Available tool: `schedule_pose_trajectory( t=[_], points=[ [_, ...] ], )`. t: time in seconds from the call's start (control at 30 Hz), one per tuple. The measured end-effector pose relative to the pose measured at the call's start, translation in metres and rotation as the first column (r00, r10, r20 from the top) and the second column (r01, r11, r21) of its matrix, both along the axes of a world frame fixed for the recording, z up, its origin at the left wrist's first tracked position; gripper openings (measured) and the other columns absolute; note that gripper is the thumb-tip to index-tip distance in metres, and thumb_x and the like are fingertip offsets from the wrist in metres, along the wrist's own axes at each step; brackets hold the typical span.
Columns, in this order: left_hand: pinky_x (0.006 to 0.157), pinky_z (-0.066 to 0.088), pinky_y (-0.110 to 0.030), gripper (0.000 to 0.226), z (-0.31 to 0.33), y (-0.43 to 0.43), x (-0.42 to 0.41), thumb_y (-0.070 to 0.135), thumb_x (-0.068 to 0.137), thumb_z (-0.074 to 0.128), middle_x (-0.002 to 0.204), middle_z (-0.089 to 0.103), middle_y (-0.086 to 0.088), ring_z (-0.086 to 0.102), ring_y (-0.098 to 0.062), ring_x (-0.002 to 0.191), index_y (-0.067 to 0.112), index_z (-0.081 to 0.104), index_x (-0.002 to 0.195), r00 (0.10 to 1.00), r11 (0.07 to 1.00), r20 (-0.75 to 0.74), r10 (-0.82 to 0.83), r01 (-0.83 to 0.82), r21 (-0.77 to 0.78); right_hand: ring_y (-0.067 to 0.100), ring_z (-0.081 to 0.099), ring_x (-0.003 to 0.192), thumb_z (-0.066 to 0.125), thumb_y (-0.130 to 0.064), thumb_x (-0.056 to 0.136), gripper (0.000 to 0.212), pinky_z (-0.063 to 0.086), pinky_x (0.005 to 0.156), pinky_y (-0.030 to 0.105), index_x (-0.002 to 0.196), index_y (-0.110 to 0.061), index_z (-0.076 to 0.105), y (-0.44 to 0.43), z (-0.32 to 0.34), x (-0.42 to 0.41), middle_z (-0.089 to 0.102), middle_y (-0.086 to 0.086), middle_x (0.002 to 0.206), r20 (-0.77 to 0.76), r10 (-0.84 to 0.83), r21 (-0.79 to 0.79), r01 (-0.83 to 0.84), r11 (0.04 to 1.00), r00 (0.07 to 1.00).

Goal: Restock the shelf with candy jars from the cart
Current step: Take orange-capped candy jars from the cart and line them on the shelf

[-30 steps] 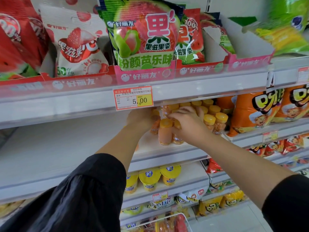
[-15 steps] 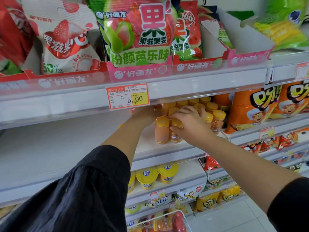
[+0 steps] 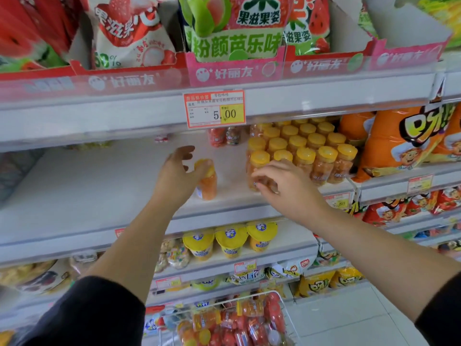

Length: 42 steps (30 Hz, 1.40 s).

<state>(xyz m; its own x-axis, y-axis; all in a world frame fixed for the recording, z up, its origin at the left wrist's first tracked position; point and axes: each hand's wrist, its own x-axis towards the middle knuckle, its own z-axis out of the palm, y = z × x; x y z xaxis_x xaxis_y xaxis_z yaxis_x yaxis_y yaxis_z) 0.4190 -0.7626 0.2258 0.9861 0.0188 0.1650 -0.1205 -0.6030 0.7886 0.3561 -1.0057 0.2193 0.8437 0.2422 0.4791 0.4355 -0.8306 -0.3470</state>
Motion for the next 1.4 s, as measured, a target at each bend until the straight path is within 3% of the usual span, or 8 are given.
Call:
schedule_pose_trajectory(
  t=[0.13, 0.27, 0.37, 0.73, 0.93, 1.17, 1.3, 1.4],
  points=[
    [0.075, 0.041, -0.026, 0.061, -0.006, 0.001, -0.001, 0.057, 0.087, 0.063, 0.125, 0.059, 0.007, 0.061, -0.016, 0.099, 0.026, 0.049, 0.137, 0.997, 0.997, -0.047, -0.06, 0.058, -0.041, 0.02, 0.064, 0.096, 0.064, -0.022, 0.091, 0.02, 0.054, 0.074, 0.043, 0.108, -0.018, 0.072, 0.007, -0.015, -0.001, 0.07, -0.004, 0.106, -0.144, 0.004, -0.075, -0.015, 0.997, 0.99],
    [0.063, 0.042, -0.014, 0.054, -0.011, -0.005, -0.005, 0.045, 0.088, 0.07, 0.117, 0.062, 0.008, 0.062, -0.01, 0.085, 0.022, 0.054, 0.134, 0.992, 0.991, -0.034, -0.125, 0.124, -0.049, 0.023, 0.065, 0.102, 0.063, -0.023, 0.09, 0.022, 0.054, 0.076, 0.043, 0.109, -0.02, 0.073, 0.006, -0.018, -0.001, 0.071, -0.001, 0.109, -0.197, -0.019, -0.169, -0.015, 0.986, 0.98],
    [0.071, 0.042, -0.022, 0.053, -0.019, -0.004, -0.001, 0.037, 0.086, 0.074, 0.12, 0.061, 0.006, 0.063, -0.016, 0.088, 0.021, 0.055, 0.133, 0.986, 0.987, -0.052, -0.16, 0.16, -0.002, 0.024, 0.065, 0.103, 0.063, -0.023, 0.088, 0.023, 0.054, 0.078, 0.044, 0.109, -0.023, 0.073, 0.006, -0.016, 0.0, 0.072, -0.002, 0.11, -0.215, -0.031, -0.204, -0.014, 0.979, 0.976],
    [0.068, 0.05, -0.023, 0.05, -0.038, -0.044, 0.064, 0.032, 0.083, 0.076, 0.115, 0.067, 0.006, 0.066, -0.015, 0.092, 0.022, 0.058, 0.129, 0.983, 0.98, -0.043, -0.177, 0.171, -0.105, 0.009, 0.065, 0.101, 0.064, -0.017, 0.091, 0.024, 0.038, 0.076, 0.019, 0.11, -0.024, 0.075, -0.002, -0.006, 0.005, 0.073, -0.009, 0.11, -0.273, -0.005, -0.227, -0.06, 0.972, 0.962],
    [0.079, 0.058, -0.038, 0.067, -0.047, -0.054, 0.078, 0.041, 0.068, 0.073, 0.115, 0.068, 0.004, 0.067, -0.022, 0.097, 0.028, 0.055, 0.131, 0.959, 0.959, -0.101, -0.265, 0.251, -0.132, 0.011, 0.065, 0.097, 0.066, -0.016, 0.089, 0.021, 0.047, 0.076, 0.027, 0.106, -0.025, 0.076, -0.002, -0.01, 0.005, 0.074, -0.011, 0.105, -0.249, 0.001, -0.199, -0.052, 0.979, 0.969],
    [0.096, 0.051, -0.048, 0.072, -0.043, -0.071, 0.091, 0.036, 0.08, 0.072, 0.129, 0.043, -0.012, 0.057, -0.035, 0.113, 0.022, 0.038, 0.142, 0.985, 0.98, -0.113, -0.13, 0.145, 0.138, 0.011, 0.066, 0.094, 0.068, -0.017, 0.088, 0.021, 0.053, 0.073, 0.033, 0.105, -0.026, 0.076, -0.005, -0.012, 0.003, 0.073, -0.012, 0.103, -0.232, 0.029, -0.182, -0.072, 0.981, 0.972],
    [0.093, 0.052, -0.037, 0.072, -0.044, -0.062, 0.098, 0.033, 0.077, 0.077, 0.128, 0.055, 0.001, 0.058, -0.021, 0.109, 0.024, 0.045, 0.14, 0.958, 0.968, -0.138, -0.252, 0.25, -0.029, 0.012, 0.067, 0.096, 0.068, -0.017, 0.088, 0.02, 0.055, 0.077, 0.037, 0.104, -0.025, 0.076, -0.006, -0.013, 0.001, 0.074, -0.01, 0.105, -0.218, 0.05, -0.164, -0.087, 0.983, 0.975],
    [0.083, 0.048, -0.029, 0.061, -0.043, -0.066, 0.099, 0.03, 0.084, 0.075, 0.114, 0.058, 0.004, 0.058, -0.02, 0.103, 0.023, 0.048, 0.137, 0.964, 0.972, -0.128, -0.232, 0.233, -0.006, 0.012, 0.067, 0.098, 0.068, -0.018, 0.089, 0.02, 0.055, 0.078, 0.036, 0.105, -0.025, 0.076, -0.006, -0.012, 0.001, 0.074, -0.01, 0.106, -0.222, 0.048, -0.155, -0.084, 0.984, 0.974]
  ],
)
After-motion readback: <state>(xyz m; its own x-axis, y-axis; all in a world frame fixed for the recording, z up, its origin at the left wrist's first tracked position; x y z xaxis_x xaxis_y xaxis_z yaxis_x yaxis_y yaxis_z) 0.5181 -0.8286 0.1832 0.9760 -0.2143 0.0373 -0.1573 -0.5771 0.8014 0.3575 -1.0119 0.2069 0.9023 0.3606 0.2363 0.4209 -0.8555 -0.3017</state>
